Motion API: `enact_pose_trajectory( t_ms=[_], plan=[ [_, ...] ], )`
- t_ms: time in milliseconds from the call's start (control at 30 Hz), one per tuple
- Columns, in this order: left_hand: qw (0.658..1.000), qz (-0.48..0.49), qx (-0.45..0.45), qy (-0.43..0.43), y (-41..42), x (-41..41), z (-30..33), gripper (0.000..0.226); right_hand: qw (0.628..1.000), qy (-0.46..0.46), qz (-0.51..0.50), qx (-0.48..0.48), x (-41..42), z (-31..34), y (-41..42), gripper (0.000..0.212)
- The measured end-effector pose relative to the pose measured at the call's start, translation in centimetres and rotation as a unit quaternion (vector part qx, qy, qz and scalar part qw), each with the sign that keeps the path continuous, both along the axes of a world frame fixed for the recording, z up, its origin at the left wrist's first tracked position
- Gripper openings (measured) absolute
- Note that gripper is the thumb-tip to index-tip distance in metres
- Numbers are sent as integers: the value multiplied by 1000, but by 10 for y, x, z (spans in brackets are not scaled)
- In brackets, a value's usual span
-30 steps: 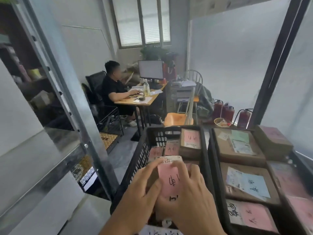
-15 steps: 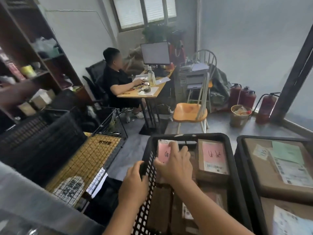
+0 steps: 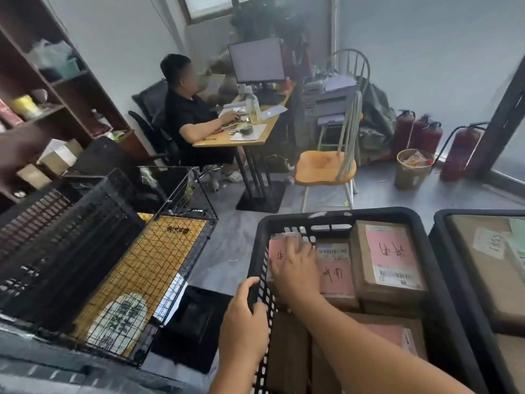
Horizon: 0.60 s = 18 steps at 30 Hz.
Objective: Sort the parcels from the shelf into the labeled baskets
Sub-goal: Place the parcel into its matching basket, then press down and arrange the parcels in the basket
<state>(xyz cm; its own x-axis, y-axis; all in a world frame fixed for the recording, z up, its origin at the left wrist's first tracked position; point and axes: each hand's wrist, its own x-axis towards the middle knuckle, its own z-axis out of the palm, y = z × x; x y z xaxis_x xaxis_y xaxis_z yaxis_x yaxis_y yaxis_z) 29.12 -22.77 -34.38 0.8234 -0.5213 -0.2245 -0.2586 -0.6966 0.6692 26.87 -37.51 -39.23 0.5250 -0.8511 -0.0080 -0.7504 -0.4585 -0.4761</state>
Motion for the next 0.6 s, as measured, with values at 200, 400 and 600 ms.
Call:
enact_pose_trajectory(
  t_ms=[200,400,600],
  plan=[
    [999,-29,-24,-24,1,-8,16,47,999,-19,13,26,-30,29,2,74],
    [982,-130,-10,-139,-4,-31,52,53,988,-54,146,-4,-113,85,15,69],
    [969,-183,-45,-161,6,-70,91,48,981,-58,174,-61,-183,142,25,69]
  ],
)
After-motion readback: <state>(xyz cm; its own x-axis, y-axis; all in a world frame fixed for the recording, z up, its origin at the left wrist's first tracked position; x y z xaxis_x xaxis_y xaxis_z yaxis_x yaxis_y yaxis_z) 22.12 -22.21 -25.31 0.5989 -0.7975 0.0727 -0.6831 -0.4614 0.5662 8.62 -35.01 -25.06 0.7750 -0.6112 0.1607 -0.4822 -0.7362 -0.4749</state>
